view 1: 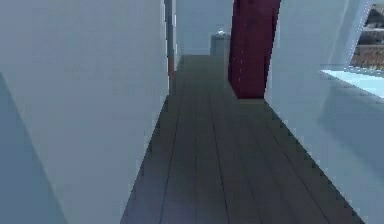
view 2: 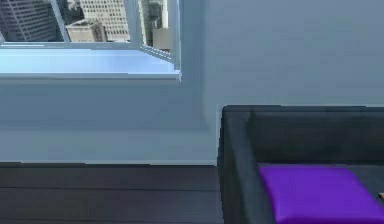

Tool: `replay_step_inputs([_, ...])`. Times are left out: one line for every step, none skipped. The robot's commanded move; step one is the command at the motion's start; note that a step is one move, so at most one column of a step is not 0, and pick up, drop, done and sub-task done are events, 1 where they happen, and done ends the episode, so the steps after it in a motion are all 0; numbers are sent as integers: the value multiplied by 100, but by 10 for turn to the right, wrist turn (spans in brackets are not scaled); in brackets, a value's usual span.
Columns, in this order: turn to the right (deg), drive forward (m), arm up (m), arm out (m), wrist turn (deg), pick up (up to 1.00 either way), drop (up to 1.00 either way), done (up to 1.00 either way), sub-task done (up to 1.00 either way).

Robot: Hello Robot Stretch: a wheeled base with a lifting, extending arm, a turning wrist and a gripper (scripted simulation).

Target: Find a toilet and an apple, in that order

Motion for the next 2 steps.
replay_step_inputs([0, 100, 0, 0, 0, 0, 0, 0, 0])
replay_step_inputs([30, 0, 0, 0, 0, 0, 0, 0, 0])
